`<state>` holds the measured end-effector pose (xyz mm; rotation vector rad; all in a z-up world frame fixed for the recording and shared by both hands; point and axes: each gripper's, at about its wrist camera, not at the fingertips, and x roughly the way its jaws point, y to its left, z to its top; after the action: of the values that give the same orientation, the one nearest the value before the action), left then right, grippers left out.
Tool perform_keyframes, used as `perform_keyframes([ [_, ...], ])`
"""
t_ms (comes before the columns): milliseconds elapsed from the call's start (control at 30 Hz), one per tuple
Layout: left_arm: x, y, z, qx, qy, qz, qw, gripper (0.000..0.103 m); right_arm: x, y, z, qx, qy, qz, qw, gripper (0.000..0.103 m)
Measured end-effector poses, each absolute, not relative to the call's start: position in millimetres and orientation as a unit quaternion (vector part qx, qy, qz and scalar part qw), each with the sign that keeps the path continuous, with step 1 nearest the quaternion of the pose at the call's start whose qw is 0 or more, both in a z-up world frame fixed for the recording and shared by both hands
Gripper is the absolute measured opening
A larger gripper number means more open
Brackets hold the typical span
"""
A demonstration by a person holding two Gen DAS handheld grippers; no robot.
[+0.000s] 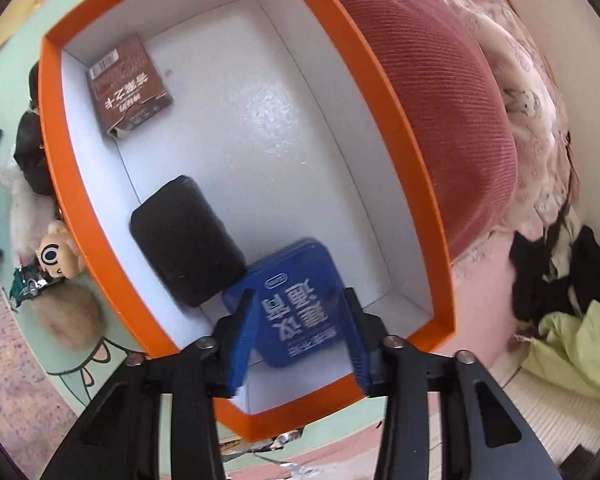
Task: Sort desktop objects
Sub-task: 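Close the right gripper on the blue printed tin inside the box, then lift the blue tin out and set it beside the fur ball, open right gripper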
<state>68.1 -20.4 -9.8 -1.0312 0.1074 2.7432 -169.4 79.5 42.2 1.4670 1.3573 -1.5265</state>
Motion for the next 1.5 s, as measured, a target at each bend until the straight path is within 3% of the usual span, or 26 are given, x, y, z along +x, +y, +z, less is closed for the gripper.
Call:
perform_keyframes([
  [333, 62, -26, -12, -0.354, 0.032, 0.931, 0.087, 0.103, -172, 74, 44, 0.57, 0.541, -0.504, 0.357, 0.05],
  [500, 54, -28, -12, -0.364, 0.033, 0.927, 0.081, 0.103, -162, 73, 29, 0.57, 0.563, -0.451, 0.394, 0.074],
  [767, 49, -21, -9, -0.371, 0.042, 0.925, 0.076, 0.103, -165, 76, 20, 0.543, 0.584, -0.43, 0.423, 0.074],
  [867, 50, -21, -9, -0.373, 0.041, 0.924, 0.076, 0.103, -164, 75, 22, 0.515, 0.594, -0.44, 0.434, 0.082],
  [1100, 49, -22, -8, -0.373, 0.042, 0.924, 0.076, 0.103, -171, 70, 19, 0.518, 0.585, -0.451, 0.431, 0.08],
  [1433, 45, -23, -6, -0.372, 0.04, 0.924, 0.076, 0.103, -201, 42, 11, 0.608, 0.503, -0.513, 0.339, 0.081],
  [1500, 45, -22, -5, -0.371, 0.04, 0.925, 0.076, 0.103, -204, 38, 11, 0.614, 0.49, -0.521, 0.334, 0.073],
])
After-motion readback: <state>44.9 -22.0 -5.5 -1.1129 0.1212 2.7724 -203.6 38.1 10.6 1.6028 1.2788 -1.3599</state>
